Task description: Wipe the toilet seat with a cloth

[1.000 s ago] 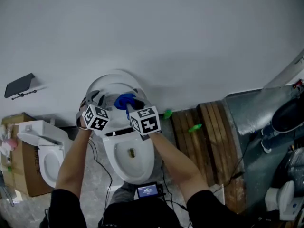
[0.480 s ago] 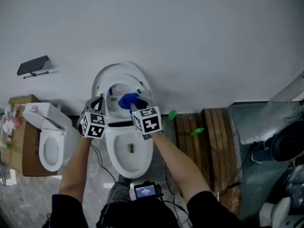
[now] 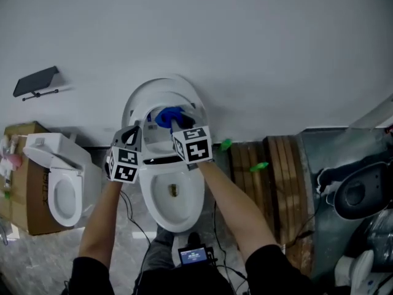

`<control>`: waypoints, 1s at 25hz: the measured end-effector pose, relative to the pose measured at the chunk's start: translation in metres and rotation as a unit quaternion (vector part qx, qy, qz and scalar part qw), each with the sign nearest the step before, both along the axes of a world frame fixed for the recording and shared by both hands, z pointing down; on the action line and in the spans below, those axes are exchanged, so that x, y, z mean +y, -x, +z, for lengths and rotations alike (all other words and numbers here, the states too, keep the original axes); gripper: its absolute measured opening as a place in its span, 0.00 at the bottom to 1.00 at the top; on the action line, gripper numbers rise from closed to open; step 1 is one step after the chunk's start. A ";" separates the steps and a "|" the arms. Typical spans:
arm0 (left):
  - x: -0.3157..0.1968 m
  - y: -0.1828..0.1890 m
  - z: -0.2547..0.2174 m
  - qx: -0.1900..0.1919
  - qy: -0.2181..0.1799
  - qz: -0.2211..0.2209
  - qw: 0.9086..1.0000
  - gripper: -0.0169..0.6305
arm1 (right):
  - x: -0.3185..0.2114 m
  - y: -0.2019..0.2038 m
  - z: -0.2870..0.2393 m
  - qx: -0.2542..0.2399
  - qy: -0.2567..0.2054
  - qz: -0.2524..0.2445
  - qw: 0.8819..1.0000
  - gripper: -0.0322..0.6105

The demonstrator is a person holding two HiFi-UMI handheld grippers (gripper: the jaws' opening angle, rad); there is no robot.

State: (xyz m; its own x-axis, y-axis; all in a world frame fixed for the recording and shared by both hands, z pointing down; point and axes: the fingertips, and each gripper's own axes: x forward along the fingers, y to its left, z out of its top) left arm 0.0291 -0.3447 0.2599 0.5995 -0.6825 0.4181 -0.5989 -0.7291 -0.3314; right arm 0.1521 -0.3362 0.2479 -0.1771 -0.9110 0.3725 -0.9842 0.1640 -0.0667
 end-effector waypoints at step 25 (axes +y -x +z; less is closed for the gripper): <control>-0.079 0.036 0.062 0.028 0.039 0.019 0.999 0.05 | -0.117 0.050 0.035 0.018 -0.010 -0.005 1.000 0.15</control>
